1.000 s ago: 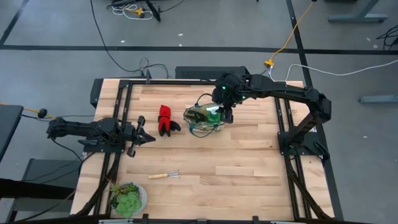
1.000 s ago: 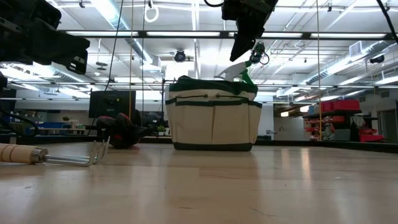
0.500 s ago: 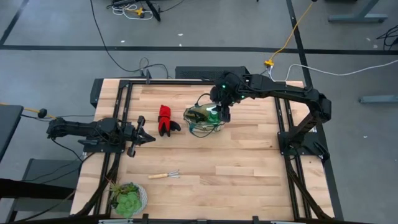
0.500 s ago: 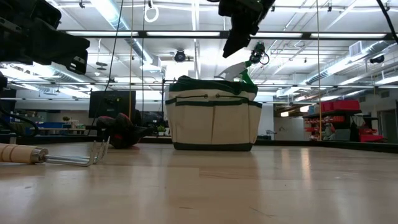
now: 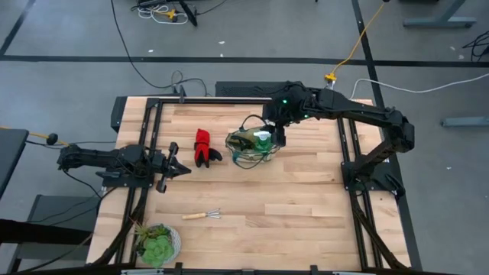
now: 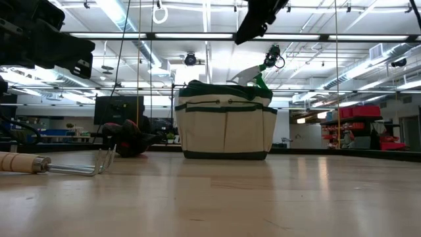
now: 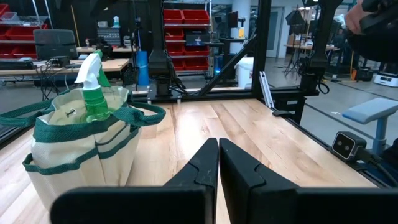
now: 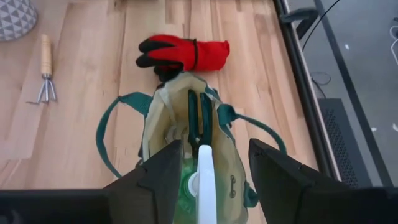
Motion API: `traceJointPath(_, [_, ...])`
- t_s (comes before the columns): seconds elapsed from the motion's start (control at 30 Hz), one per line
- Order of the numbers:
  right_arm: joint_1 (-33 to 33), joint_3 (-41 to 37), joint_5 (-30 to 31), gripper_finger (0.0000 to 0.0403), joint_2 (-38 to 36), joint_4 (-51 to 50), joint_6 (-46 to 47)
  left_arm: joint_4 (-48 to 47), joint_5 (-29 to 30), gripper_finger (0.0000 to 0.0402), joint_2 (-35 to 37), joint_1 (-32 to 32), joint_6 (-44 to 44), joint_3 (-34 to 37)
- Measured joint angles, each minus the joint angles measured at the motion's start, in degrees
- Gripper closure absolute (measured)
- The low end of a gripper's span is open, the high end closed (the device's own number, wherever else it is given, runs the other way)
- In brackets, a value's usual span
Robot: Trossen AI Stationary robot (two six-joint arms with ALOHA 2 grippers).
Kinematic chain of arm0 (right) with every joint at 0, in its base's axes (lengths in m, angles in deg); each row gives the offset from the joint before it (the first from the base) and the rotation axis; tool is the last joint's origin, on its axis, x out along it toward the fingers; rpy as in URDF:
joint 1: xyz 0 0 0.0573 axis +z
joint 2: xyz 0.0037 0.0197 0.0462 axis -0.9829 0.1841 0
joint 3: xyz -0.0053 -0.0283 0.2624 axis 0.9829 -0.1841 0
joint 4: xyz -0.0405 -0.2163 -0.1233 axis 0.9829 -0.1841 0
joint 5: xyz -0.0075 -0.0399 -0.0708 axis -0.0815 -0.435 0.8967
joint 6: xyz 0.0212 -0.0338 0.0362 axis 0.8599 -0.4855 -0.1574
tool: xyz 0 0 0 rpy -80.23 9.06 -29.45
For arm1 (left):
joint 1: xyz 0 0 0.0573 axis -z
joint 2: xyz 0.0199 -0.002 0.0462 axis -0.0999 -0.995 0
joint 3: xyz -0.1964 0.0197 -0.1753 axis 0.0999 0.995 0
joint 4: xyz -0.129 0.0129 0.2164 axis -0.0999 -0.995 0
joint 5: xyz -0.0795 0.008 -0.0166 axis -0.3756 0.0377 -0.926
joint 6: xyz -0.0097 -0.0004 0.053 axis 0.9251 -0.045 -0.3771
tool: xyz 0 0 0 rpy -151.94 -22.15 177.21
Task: Pick & Place Garden tools in Gardening bag
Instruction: Put the brown hand rake into the gardening bag
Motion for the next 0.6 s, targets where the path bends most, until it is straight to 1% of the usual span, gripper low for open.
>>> traceJointPath(0.33, [0.0, 0.0, -0.06, 0.0215, -2.07, -0.66, 0.0, 0.0, 0.0, 0.0381, -0.02, -0.02, -0.02, -0.02])
traceJointPath(0.4, [0.0, 0.0, 0.9, 0.0217, -2.17, -1.15, 0.02, 0.0, 0.0, 0.0381, -0.02, -0.01, 0.0, -0.01])
traceJointPath(0.5, [0.04, 0.0, 3.93, 0.023, -2.67, -1.73, 0.16, 0.0, 0.0, 0.0381, 0.0, -0.01, 0.0, -0.01])
traceJointPath(0.6, [0.02, 0.0, 4.9, 0.0256, -4.02, -1.57, 0.22, 0.0, 0.0, 0.0381, -0.02, 0.0, 0.0, 0.0])
